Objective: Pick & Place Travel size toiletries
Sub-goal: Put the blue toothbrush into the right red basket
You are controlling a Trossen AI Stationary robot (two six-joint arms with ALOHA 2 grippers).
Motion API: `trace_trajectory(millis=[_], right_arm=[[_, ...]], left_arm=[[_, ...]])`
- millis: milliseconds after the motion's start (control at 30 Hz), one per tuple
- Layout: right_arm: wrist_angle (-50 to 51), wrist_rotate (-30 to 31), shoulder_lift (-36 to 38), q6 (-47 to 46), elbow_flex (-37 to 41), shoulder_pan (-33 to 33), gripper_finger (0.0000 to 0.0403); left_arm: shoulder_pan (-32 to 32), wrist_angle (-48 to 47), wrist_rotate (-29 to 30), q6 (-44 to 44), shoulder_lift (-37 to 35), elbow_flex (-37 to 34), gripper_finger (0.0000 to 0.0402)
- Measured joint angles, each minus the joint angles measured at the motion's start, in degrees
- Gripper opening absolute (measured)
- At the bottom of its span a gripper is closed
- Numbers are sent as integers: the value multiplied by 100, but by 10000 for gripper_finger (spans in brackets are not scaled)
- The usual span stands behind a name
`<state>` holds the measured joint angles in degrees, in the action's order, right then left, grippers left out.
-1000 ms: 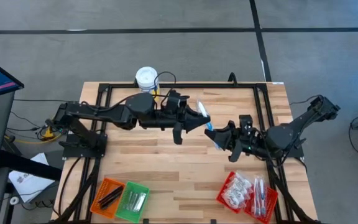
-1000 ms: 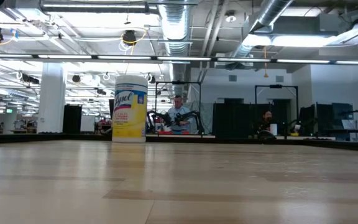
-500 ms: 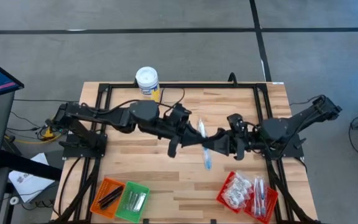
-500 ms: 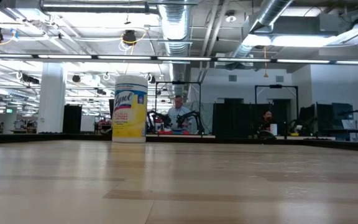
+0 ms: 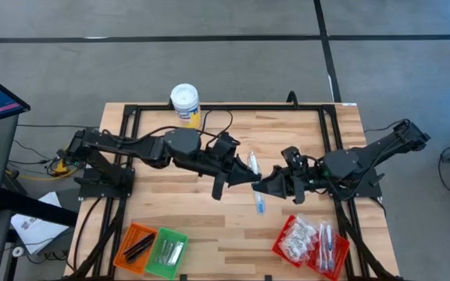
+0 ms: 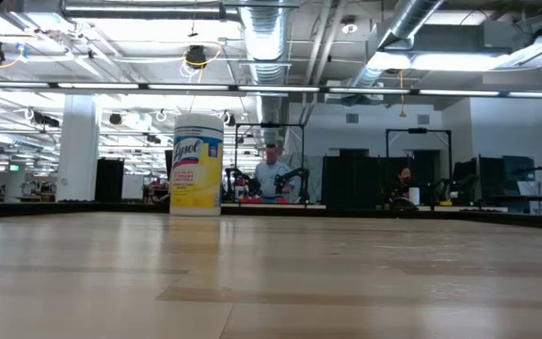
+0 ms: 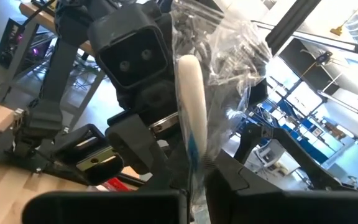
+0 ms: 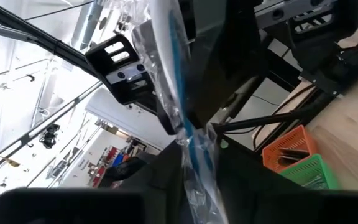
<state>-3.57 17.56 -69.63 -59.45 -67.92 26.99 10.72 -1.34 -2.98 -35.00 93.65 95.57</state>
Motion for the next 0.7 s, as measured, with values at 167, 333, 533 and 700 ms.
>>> trace_trajectory(millis=[167, 333, 533, 700], right_arm=[[22, 33, 0, 55, -2, 4, 30], [157, 143, 7, -42, -15, 75, 23], [479, 582, 7, -109, -12, 306, 18], [1093, 922, 69, -544, -5, 583, 18]], left_arm=[[2, -23, 64, -73, 0, 0, 12], [26, -70, 41, 8, 0, -2, 70], [111, -450, 35, 23, -161, -11, 168], [138, -1526, 153, 28, -530, 7, 230]])
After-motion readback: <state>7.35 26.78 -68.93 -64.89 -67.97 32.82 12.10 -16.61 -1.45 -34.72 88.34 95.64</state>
